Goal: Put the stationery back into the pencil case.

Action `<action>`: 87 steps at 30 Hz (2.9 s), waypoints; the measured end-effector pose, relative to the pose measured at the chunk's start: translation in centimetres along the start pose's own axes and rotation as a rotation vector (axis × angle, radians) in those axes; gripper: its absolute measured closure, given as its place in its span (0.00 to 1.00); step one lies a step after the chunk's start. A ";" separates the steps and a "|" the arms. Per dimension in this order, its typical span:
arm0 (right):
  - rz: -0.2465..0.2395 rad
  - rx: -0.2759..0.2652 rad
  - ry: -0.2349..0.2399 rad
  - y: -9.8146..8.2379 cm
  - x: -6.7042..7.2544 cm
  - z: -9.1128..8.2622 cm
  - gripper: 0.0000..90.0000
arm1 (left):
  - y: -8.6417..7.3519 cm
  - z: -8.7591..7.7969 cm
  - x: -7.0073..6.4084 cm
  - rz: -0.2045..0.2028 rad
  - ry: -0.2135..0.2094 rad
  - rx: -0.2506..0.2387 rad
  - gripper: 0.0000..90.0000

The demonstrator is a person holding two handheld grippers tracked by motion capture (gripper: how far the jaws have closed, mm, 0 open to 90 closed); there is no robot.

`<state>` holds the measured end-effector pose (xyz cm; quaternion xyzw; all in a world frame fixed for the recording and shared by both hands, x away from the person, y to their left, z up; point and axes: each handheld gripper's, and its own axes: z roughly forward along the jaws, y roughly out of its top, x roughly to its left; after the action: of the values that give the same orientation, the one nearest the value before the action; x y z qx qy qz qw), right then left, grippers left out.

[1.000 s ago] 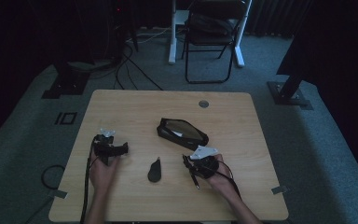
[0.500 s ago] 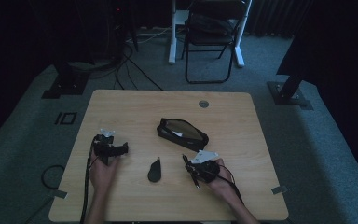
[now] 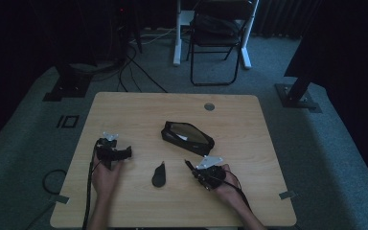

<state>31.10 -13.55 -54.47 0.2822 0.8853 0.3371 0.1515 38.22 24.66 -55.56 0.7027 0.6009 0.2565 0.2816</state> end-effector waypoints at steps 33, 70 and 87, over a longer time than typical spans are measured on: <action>0.037 0.018 0.008 0.4 -0.6 0.8 0.89 | 0.0 0.0 0.0 0.001 -0.001 0.000 0.08; 0.007 -0.024 -0.024 1.4 -0.8 -1.0 0.89 | 0.0 0.0 0.0 0.002 -0.001 0.000 0.08; -0.002 -0.050 -0.032 2.1 -0.9 -1.9 0.89 | 0.0 0.0 0.0 0.001 -0.001 0.000 0.08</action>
<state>31.76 -13.76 -51.62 0.2827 0.8744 0.3545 0.1728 38.20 24.64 -55.56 0.7032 0.6003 0.2563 0.2818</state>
